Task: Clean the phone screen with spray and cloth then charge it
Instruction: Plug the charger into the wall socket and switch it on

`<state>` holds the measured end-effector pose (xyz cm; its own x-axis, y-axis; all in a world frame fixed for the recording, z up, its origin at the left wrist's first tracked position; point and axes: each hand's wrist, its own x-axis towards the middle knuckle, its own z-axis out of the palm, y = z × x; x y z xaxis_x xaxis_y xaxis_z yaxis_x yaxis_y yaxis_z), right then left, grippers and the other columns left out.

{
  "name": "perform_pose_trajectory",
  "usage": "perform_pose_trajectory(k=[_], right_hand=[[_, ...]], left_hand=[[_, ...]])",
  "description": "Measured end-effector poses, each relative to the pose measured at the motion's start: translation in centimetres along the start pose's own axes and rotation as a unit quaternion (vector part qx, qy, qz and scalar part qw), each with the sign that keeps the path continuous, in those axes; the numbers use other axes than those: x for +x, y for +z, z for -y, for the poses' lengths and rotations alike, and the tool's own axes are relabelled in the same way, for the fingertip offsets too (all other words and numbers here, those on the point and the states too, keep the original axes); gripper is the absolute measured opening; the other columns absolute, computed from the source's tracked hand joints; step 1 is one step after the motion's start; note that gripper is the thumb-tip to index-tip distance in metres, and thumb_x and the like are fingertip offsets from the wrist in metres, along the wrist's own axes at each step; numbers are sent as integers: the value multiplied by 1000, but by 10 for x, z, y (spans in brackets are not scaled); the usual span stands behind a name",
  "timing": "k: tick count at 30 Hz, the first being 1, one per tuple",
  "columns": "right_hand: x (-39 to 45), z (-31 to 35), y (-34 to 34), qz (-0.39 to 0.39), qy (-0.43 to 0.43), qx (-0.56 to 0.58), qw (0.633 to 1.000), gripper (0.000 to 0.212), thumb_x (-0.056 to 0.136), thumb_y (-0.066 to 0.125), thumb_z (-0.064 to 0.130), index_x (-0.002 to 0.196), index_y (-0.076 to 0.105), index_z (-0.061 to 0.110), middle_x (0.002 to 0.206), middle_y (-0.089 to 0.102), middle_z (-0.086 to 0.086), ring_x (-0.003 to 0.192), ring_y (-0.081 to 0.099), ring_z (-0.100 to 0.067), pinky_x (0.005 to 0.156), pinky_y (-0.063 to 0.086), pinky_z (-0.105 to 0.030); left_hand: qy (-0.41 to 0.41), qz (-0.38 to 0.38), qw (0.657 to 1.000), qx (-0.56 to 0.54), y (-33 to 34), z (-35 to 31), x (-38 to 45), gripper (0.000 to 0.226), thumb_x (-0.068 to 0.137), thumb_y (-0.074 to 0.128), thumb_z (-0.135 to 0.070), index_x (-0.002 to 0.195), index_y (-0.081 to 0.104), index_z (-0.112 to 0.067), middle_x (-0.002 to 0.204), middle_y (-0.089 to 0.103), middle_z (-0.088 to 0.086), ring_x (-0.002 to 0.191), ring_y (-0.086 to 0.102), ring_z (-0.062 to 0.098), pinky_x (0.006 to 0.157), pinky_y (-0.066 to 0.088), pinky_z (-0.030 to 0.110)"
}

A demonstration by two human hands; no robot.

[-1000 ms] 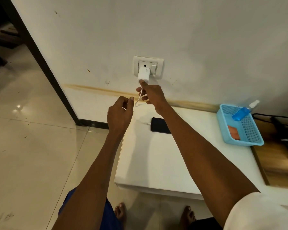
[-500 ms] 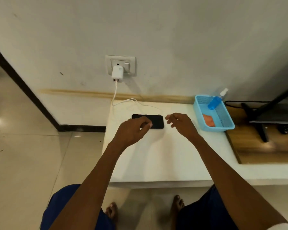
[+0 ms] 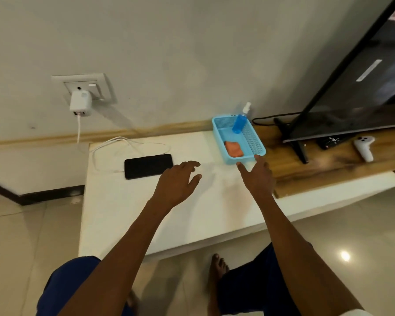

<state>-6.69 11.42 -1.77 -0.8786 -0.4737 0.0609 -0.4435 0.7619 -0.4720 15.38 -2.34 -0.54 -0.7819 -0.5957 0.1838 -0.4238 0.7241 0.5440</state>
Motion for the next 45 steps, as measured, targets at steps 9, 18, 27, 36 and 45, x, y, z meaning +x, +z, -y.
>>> perform_pose_trajectory(k=[9,18,27,36,45], right_hand=[[24,-12,17,62,13,-17,998,113,77,49,80,154,4,12,161,15,-15,146,24,-35,113,33,-53],[59,-31,8,77,48,166,982,78,93,53,55,152,18,17,148,43,-2,127,53,-23,96,54,-44],[74,-51,2,53,8,123,991,46,99,52,38,139,44,16,134,59,-5,107,66,-23,79,52,-26],[72,-45,3,63,-1,82,995,51,99,51,37,144,39,16,137,56,-5,108,65,-25,86,56,-32],[82,-48,5,65,19,67,995,54,101,49,36,148,34,14,137,55,-8,110,64,-28,88,58,-37]], left_hand=[[8,22,1000,10,41,-28,25,47,99,51,-44,140,50,-23,131,61,-1,106,63,24,89,46,36],[-224,93,918,-315,80,-57,89,53,100,50,-44,149,40,-24,147,50,-1,133,48,18,101,39,28],[-278,15,890,-361,118,-81,122,33,98,48,-31,125,58,-14,116,64,2,99,58,16,75,44,25],[-283,0,886,-367,115,-78,114,30,99,48,-31,123,60,-17,112,64,-1,95,57,12,70,42,22],[-276,21,877,-394,118,-76,125,17,99,50,-26,113,59,-23,108,63,-4,101,58,16,78,43,27]])
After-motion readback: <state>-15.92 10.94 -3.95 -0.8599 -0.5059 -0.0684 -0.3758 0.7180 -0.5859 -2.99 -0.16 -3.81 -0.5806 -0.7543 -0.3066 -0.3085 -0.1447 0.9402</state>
